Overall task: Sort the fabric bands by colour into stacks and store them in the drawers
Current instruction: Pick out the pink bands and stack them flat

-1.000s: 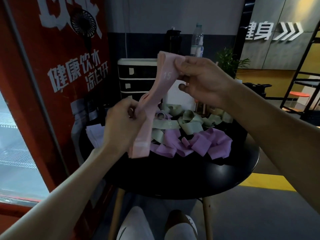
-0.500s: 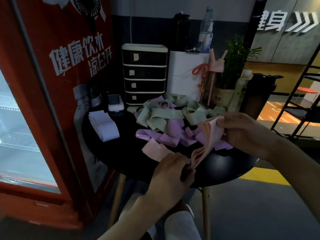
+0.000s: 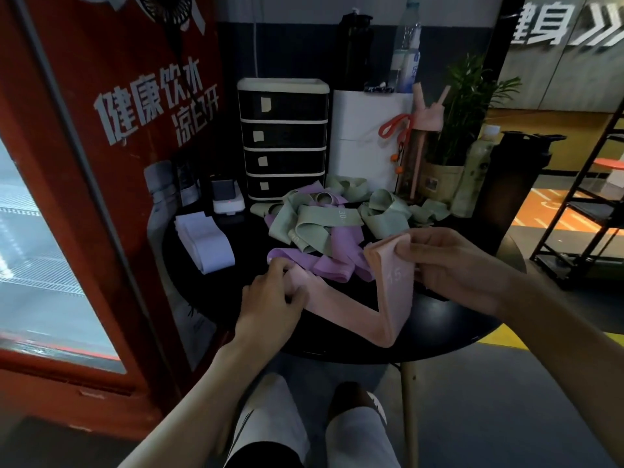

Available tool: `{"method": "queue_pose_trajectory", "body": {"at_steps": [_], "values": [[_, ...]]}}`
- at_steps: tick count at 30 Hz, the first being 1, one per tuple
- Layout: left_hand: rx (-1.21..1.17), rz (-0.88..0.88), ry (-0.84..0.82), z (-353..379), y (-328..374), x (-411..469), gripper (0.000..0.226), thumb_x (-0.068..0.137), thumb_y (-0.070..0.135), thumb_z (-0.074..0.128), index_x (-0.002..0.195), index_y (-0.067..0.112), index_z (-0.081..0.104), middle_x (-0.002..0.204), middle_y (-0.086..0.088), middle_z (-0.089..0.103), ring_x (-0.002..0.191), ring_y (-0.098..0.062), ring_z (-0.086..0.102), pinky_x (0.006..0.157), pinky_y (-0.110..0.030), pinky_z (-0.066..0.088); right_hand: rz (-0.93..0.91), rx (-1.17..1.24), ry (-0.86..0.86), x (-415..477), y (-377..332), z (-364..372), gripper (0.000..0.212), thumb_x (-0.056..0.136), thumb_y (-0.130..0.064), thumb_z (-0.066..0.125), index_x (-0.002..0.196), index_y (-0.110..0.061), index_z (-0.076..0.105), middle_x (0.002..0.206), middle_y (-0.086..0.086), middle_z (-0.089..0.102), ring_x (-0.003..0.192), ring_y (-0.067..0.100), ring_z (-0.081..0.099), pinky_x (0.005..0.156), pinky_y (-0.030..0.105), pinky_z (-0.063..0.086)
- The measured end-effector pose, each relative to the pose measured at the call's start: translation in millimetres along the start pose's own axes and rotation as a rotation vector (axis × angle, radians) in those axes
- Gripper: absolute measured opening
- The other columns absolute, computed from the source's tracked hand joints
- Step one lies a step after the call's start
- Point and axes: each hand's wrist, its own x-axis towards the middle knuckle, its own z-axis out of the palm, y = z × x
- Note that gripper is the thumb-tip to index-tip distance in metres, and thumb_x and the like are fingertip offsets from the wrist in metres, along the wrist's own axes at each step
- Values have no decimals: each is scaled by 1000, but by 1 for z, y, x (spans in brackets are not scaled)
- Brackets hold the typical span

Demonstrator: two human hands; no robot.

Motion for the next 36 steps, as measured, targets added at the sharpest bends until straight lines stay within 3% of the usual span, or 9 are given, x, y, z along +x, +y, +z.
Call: {"method": "queue_pose_trajectory", "body": {"at_steps": [4,10,12,15,20,26,28,31,36], "values": [[-117,31,-75,5,1,12,35,92,18,64,123,26,48,112,-3,61,96,-13,61,80,-25,51,17,25,-12,7,1,6,39,91,-11,53,119,16,55,96,17,64,87,21,62,75,24,53],[-210,31,-63,5,0,17,38,90,14,69,120,25,48,113,7,57,97,-2,56,71,0,39,26,-81,22,28,8,23,39,85,-21,66,110,9,63,98,21,62,91,29,56,81,34,46],[-220,9,-42,5,0,19,27,91,16,67,114,22,52,103,11,59,89,5,57,69,-4,41,34,-145,42,39,14,30,31,87,-21,69,103,4,67,93,19,60,86,28,53,78,38,42],[-220,-37,6,4,-2,23,10,100,22,52,102,16,60,93,6,64,88,-9,61,73,-24,47,46,-234,60,56,20,43,30,92,-20,65,102,8,65,85,16,53,74,23,47,67,33,37],[-329,-107,16,0,0,22,35,106,24,35,94,8,63,88,-8,66,87,-21,61,86,-42,46,70,-327,51,76,29,60,28,93,-19,64,97,8,67,80,14,60,72,19,55,66,27,45],[-396,-110,-62,1,-5,22,58,85,70,35,83,22,66,82,-3,69,84,-22,66,84,-44,51,56,-459,129,92,42,72,20,86,-25,73,102,-13,72,98,8,74,95,22,70,85,34,56],[-304,-66,-77,1,-7,22,43,88,63,49,88,23,66,82,0,68,82,-19,65,80,-42,52,35,-470,162,94,47,72,21,86,-22,72,104,-13,70,98,5,73,97,21,69,87,34,55],[-191,1,-65,2,-10,24,14,93,31,63,102,21,67,93,9,69,88,-9,65,81,-33,54,-6,-504,181,88,48,68,20,88,-11,66,108,-14,66,99,-3,69,95,12,65,79,17,51],[-172,10,-48,3,-12,25,12,90,24,65,101,19,67,92,9,69,85,-6,64,77,-27,52,-97,-693,271,64,54,46,13,89,-25,67,93,-13,66,81,-4,63,75,6,59,65,15,44]]}}
